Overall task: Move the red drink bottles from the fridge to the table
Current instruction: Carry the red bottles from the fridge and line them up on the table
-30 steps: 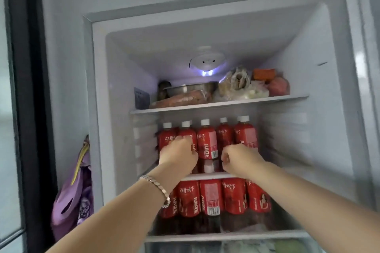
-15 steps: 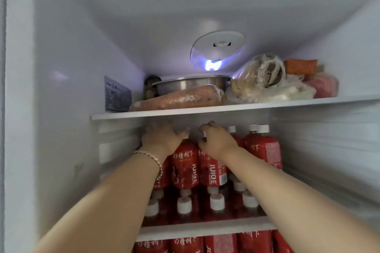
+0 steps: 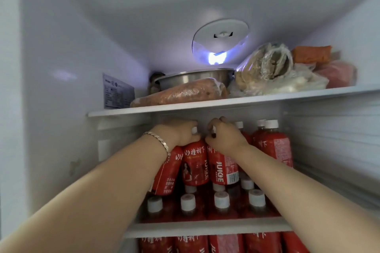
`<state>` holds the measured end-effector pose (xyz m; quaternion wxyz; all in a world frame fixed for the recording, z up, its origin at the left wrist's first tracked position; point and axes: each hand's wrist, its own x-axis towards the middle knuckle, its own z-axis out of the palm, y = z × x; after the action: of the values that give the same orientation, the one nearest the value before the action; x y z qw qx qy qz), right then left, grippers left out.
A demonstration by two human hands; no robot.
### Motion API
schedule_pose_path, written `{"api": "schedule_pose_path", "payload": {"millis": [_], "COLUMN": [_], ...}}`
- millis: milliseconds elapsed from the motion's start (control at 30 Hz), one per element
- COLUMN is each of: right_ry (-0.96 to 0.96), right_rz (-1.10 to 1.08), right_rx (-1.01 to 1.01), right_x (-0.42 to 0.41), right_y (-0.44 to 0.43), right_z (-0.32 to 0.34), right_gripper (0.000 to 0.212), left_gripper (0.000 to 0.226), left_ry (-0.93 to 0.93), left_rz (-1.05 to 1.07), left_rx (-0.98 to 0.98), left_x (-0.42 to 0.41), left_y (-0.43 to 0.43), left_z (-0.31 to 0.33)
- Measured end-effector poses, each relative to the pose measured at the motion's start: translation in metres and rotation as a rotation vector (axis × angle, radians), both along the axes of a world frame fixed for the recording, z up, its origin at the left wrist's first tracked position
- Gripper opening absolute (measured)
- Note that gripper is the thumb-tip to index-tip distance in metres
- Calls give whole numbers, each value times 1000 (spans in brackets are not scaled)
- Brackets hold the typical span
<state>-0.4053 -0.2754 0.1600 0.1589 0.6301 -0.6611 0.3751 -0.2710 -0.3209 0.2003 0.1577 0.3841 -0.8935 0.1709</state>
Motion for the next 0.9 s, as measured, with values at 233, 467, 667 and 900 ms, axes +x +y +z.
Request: {"api": "schedule_pose_path", "payload": {"millis": [233,467,667,900], "right_ry": [133,263,605,626], "right_rz": [-48,-150,-111,3], "right_rx": [-305,-280,-236,-286], "right_x": [2,-5,6,19], "right_y": [31,83,130,188], "right_z": [-12,-18,-12,-1], "right_gripper": [26,29,32,31], "left_gripper": [44,43,42,31], "left_ry": [160,-28,-129,-36], "left_rz": [-1,10,41,142], "left_rx": [-160,-447,-550,-544], "left_x": [-1,3,15,18], "left_y": [28,72,134,207], "left_z": [-11,-28,-34,-25]}}
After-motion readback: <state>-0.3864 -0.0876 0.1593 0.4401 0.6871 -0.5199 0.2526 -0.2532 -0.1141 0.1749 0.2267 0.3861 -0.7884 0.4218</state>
